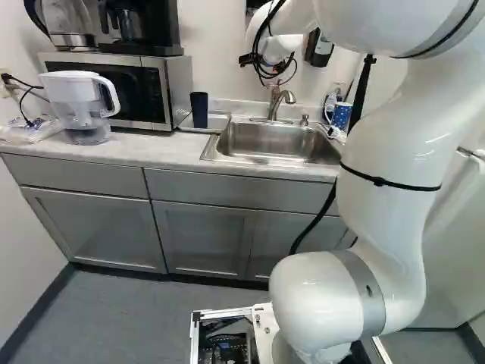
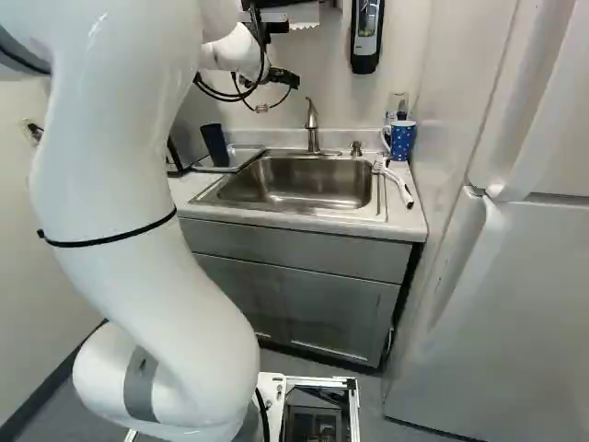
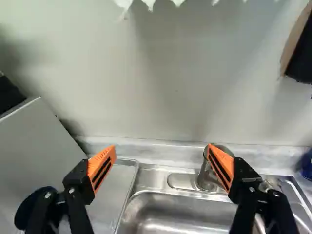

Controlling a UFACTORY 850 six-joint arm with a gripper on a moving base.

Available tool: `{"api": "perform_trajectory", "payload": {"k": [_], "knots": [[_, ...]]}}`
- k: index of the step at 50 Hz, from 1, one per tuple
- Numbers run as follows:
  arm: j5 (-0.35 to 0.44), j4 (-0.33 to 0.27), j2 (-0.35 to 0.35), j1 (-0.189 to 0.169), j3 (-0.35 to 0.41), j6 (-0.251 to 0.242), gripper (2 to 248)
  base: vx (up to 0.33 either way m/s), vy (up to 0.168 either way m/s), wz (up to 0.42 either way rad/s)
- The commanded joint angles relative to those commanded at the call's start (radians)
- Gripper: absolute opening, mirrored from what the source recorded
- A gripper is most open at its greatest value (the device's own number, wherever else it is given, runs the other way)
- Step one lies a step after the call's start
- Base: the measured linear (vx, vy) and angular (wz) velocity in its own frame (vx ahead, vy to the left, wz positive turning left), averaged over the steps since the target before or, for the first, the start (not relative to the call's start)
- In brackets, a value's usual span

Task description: Rinse the cup and place it in the tray

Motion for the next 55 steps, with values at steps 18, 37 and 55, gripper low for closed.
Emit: {"api": "perform_trajectory", "payload": {"k": [18, 37, 55], "knots": [[-0.092, 0.0, 0.074, 0.008, 0.079, 0.0, 247, 0.0, 0.0, 0.0], [-0.197, 0.0, 0.141, 0.013, 0.149, 0.0, 247, 0.0, 0.0, 0.0], [-0.297, 0.0, 0.205, 0.013, 0.213, 0.0, 247, 0.0, 0.0, 0.0]]}}
